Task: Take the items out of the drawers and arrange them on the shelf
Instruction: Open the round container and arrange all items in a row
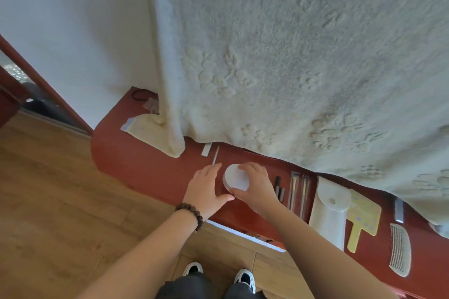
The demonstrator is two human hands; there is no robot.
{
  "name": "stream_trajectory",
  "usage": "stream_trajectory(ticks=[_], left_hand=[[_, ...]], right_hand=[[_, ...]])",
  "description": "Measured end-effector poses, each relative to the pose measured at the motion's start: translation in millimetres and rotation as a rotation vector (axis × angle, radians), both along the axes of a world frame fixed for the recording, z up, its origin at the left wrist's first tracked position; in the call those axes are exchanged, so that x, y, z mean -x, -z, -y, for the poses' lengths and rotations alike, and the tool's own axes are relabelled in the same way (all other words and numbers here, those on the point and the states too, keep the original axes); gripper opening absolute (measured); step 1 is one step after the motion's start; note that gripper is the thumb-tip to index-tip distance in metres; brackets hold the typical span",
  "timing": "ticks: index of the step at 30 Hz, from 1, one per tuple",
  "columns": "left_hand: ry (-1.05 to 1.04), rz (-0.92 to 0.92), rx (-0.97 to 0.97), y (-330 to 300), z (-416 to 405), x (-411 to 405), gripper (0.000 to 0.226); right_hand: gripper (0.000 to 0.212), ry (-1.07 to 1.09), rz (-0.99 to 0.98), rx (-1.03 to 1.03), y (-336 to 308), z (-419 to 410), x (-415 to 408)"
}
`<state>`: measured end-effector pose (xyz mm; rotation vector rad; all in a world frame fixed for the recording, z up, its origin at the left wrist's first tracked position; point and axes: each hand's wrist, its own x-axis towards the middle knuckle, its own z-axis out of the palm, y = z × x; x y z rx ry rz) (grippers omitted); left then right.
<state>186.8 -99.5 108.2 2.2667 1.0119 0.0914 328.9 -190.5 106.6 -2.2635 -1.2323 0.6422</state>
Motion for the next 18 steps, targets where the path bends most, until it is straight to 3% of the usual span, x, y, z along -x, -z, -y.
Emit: stream_trajectory(ticks=[3, 7, 13, 18], left_hand=[[0.007, 0.031, 0.022, -7, 1, -5, 0.093], [0.029, 0.130, 0.004, -14, 6, -6, 0.072], [0.049, 0.237, -0.016, -25, 17, -10, 0.077], [0.070, 0.224, -0.012, -32, 19, -13, 0.077]], right_hand=[[0.063, 0.070, -0.129, -0.099, -17, 9, 4], [0.059, 0.074, -0.213, -0.166, -36, 24, 2], [0.056, 0.010, -0.162, -0.174, -48, 33, -3], [0.049, 0.015, -0.208, -0.183, -54, 37, -10]])
